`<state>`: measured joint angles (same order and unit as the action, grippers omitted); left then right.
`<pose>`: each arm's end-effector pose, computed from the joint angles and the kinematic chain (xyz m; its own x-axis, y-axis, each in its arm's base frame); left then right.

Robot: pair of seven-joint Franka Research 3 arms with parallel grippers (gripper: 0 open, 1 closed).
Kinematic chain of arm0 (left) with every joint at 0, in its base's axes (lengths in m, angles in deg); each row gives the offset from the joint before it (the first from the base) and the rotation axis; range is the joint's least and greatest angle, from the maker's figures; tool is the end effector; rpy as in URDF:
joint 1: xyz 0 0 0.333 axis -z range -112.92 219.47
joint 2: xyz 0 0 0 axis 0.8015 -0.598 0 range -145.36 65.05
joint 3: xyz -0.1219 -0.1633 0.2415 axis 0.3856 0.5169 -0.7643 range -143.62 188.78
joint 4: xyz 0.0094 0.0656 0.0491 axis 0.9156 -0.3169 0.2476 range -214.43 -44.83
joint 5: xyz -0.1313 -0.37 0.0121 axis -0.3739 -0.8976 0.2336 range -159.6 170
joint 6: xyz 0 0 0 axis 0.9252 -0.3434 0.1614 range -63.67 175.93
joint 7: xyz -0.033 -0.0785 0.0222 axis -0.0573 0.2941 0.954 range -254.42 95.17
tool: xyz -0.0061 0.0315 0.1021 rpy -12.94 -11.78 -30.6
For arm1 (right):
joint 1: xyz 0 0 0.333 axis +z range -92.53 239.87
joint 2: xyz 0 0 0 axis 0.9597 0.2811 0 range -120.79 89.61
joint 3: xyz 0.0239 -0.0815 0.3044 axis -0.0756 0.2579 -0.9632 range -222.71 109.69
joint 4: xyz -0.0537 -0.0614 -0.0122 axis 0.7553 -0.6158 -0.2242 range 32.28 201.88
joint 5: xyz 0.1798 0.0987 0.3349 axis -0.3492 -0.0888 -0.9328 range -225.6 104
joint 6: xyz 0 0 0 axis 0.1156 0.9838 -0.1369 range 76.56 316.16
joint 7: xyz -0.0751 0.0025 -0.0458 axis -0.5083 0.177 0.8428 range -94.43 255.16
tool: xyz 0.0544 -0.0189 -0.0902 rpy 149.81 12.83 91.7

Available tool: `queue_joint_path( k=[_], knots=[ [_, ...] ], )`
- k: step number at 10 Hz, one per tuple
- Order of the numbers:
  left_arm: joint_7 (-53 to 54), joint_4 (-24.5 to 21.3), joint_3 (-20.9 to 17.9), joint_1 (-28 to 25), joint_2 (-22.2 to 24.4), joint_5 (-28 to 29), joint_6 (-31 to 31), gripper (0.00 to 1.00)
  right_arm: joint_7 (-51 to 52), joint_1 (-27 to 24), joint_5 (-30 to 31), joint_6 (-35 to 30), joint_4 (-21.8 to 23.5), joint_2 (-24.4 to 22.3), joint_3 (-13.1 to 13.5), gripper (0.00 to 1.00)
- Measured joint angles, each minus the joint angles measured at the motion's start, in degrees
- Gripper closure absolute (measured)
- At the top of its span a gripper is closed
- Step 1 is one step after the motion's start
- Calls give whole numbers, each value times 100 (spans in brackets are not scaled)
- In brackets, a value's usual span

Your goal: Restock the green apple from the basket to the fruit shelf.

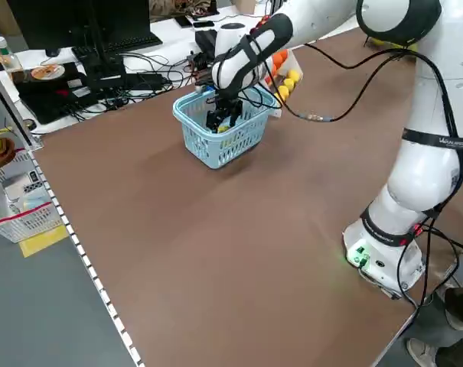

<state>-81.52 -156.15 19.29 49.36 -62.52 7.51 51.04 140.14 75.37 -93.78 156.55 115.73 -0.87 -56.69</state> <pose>0.5875 0.0738 0.2433 0.9923 0.1234 -0.0072 0.1229 -0.9913 -0.0480 0.6425 0.0644 0.5049 0.5970 0.6725 0.4373 0.8017 -0.5195 -0.2956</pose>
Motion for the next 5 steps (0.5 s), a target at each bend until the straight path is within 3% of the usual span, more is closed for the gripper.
queue_joint_path(
  k=[5],
  knots=[
    [1, 24, 27, 0, -148, -143, 34, 5, 2428, -85, -2440, 693, 606, 385, -18, 0]
  ],
)
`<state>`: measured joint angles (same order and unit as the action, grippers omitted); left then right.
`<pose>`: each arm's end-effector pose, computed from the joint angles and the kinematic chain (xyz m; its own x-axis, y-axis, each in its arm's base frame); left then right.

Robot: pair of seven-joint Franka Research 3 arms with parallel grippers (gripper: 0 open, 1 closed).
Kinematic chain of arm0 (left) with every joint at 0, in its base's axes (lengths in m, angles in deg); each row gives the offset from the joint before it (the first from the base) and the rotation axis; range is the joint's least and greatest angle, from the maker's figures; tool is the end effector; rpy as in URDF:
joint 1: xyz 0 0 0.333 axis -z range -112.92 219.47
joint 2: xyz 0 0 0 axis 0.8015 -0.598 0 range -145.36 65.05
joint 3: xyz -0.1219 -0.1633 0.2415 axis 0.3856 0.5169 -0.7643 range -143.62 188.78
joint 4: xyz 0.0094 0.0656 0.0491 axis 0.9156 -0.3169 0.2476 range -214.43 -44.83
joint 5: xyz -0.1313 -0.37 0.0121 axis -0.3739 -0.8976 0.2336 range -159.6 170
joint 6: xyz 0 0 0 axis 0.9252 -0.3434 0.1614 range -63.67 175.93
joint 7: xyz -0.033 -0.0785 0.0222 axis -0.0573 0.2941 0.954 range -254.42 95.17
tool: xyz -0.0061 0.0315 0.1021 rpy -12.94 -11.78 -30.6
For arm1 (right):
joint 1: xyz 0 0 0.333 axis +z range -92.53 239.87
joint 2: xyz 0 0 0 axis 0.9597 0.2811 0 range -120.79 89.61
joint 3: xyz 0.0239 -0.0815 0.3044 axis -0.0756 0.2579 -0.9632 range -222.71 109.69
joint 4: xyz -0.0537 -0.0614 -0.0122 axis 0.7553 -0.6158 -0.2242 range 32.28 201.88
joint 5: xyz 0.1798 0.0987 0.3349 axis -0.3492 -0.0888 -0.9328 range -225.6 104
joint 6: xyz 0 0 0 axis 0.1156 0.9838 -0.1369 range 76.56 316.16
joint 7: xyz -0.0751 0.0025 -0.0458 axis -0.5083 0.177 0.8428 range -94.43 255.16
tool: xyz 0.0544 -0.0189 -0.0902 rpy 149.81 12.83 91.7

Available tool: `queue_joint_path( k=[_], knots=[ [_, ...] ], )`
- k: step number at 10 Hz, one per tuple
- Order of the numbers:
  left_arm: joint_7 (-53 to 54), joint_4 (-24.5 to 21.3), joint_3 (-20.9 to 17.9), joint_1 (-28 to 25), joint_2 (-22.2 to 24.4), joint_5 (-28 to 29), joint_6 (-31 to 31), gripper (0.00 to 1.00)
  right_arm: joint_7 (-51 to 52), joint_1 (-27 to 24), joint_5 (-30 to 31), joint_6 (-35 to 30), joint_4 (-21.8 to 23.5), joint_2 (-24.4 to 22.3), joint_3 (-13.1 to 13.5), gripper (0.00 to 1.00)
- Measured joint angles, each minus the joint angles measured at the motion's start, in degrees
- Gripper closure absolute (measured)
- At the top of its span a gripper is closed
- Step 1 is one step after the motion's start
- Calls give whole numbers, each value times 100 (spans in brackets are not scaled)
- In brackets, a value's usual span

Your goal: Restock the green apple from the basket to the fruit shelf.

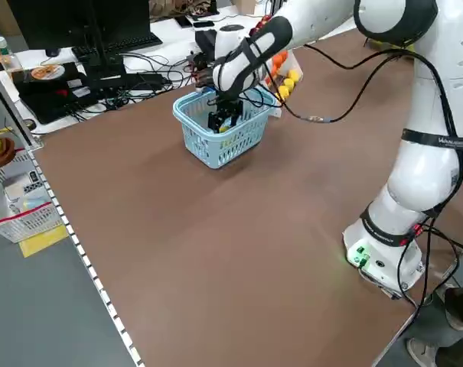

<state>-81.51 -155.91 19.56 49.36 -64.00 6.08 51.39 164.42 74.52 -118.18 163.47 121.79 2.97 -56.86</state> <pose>0.5875 0.0710 0.2301 0.9902 0.1375 -0.0225 0.1368 -0.9901 -0.0318 0.6564 0.0688 0.4371 0.4365 0.5110 0.7405 0.8921 -0.3524 -0.2827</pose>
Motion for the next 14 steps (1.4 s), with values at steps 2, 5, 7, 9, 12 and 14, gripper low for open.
queue_joint_path(
  k=[2, 5, 7, 9, 12, 14],
  knots=[
    [0, 1, 5, 0, -150, 0, 142, 5, 741, 16, -785, 1, 147, 54, -7, 0],
    [1, 21, 12, 0, -213, 0, 193, 13, 2043, 25, -1691, -278, 308, 253, -4, 0],
    [1, 73, 14, 0, -204, -1, 193, 14, 2647, -1, -2243, -867, 385, 434, 2, 0],
    [1, 178, 23, 1, -23, -1, 8, 14, 3034, -122, -2689, -1597, 440, 787, 12, 0],
    [4, 751, 24, 1, 682, -2, -1724, 14, 3480, -142, -3408, -2335, 713, 1007, -15, 0],
    [7, 1272, 25, 0, 1089, -145, -2891, 14, 3583, -54, -3607, -2686, 791, 1120, -58, 0]
  ],
)
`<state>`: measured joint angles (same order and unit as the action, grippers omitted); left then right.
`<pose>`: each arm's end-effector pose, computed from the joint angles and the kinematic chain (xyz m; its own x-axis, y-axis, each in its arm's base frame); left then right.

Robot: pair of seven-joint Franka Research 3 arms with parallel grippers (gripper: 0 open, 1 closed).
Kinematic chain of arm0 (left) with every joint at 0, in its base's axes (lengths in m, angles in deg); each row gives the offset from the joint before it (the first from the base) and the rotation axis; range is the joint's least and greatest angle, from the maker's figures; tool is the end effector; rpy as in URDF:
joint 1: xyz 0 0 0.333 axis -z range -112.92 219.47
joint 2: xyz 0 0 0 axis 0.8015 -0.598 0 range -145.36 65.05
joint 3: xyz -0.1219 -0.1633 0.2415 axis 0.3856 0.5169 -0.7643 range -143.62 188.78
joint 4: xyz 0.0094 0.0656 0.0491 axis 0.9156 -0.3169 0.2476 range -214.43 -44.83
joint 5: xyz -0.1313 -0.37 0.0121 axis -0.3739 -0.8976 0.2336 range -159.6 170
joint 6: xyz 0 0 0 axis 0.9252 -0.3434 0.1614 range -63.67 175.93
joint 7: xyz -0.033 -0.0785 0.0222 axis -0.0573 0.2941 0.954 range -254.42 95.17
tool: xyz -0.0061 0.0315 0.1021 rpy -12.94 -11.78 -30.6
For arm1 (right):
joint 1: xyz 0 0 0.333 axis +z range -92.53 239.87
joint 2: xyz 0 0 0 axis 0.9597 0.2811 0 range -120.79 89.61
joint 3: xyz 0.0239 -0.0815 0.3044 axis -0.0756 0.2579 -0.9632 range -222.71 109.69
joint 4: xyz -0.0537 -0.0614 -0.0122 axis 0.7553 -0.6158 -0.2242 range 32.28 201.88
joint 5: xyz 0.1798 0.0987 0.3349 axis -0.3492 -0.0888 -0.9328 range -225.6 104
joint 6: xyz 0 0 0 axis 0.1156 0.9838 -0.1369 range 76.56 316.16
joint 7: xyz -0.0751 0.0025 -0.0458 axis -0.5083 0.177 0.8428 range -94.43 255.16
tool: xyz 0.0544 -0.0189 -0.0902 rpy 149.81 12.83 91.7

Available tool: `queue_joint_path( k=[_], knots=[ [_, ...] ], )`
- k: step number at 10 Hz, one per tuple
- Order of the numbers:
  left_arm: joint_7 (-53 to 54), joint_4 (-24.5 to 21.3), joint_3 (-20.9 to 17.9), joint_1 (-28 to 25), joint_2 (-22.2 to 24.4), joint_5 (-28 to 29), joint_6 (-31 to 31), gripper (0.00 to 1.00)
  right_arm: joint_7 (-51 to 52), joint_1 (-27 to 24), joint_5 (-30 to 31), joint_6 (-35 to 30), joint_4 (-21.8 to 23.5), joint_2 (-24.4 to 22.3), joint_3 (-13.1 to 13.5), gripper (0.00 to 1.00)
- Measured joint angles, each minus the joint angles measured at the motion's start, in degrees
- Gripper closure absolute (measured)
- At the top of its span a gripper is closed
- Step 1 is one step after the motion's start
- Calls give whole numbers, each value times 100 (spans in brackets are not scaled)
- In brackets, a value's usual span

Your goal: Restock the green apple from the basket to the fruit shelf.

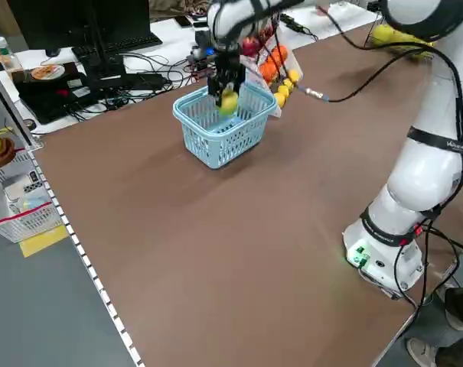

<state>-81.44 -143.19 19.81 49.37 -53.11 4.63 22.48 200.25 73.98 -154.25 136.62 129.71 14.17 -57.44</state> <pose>0.6001 0.0681 0.3986 0.9818 0.1504 -0.1156 0.1507 -0.9886 -0.0059 0.6216 0.1259 0.3109 0.2423 -0.0963 0.9654 0.9695 0.0622 -0.2371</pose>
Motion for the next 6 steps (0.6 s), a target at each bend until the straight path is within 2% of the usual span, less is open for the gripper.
queue_joint_path(
  k=[2, 6],
  knots=[
    [-8, 342, 11, 9, 216, -738, -553, 14, 288, 215, -425, -274, 116, 88, -36, 0],
    [-81, 416, 389, 44, 260, -2815, -592, 14, 118, 251, -582, -277, 44, 81, -27, 0]
  ],
)
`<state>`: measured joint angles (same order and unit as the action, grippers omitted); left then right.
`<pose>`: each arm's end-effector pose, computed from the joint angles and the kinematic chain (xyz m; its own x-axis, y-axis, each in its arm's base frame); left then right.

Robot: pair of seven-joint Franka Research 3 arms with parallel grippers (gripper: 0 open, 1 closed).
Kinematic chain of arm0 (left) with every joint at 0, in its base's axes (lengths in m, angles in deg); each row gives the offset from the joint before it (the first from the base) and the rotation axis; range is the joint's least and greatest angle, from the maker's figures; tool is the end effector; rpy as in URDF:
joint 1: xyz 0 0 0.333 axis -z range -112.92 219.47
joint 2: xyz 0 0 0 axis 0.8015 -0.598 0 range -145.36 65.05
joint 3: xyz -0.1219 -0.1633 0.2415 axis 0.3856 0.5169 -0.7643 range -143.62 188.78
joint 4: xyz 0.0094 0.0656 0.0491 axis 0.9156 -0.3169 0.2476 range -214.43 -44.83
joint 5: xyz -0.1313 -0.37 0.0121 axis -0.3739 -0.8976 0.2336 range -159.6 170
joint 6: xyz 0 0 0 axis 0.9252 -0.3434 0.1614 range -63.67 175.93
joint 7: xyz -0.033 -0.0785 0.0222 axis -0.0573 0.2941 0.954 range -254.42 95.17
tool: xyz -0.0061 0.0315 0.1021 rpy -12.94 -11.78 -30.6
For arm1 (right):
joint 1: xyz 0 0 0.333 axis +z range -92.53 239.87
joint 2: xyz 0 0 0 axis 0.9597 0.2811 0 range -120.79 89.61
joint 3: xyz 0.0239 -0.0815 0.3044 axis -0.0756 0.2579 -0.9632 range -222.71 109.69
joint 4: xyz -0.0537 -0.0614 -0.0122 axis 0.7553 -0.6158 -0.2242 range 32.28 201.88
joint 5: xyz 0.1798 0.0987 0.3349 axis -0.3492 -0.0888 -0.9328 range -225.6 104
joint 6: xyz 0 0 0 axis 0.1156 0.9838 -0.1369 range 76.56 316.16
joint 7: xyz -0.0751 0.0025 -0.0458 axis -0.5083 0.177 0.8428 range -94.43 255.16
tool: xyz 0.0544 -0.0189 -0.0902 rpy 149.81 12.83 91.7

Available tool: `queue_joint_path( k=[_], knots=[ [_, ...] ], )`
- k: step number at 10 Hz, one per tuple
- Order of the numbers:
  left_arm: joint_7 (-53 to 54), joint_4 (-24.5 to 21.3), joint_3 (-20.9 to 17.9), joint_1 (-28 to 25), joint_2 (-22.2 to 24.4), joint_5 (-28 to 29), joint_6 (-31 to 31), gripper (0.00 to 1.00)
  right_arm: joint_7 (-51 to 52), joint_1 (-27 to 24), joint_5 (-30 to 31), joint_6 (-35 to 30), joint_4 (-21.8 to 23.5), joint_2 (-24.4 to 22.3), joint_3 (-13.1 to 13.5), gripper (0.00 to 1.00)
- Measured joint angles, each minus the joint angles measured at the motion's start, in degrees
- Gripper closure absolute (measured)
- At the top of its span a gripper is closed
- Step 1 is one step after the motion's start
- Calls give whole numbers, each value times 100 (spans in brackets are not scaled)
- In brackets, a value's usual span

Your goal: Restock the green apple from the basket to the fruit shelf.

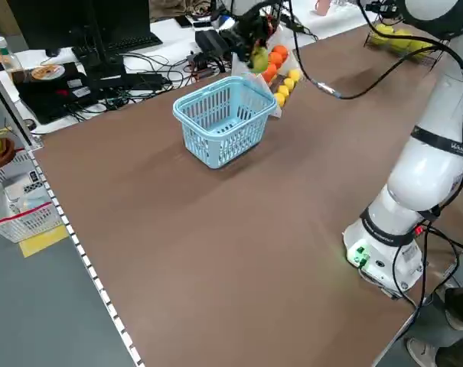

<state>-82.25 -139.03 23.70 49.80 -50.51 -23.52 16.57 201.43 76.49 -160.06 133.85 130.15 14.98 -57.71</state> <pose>0.6071 -0.0127 0.4606 0.9662 0.2076 -0.1527 0.2547 -0.8589 0.4442 0.6169 0.1580 0.3119 0.2445 -0.1985 0.9491 0.9686 0.0951 -0.2296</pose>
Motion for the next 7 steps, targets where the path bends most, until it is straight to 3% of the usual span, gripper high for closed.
queue_joint_path(
  k=[5, 7],
  knots=[
    [-416, 32, 1122, 51, -179, -1531, 722, 14, -461, 17, 0, 31, -194, -17, 59, 0],
    [-477, 34, 1599, 279, -415, -2001, 1396, 14, -449, 251, 0, 499, -188, -160, 98, 0]
  ],
)
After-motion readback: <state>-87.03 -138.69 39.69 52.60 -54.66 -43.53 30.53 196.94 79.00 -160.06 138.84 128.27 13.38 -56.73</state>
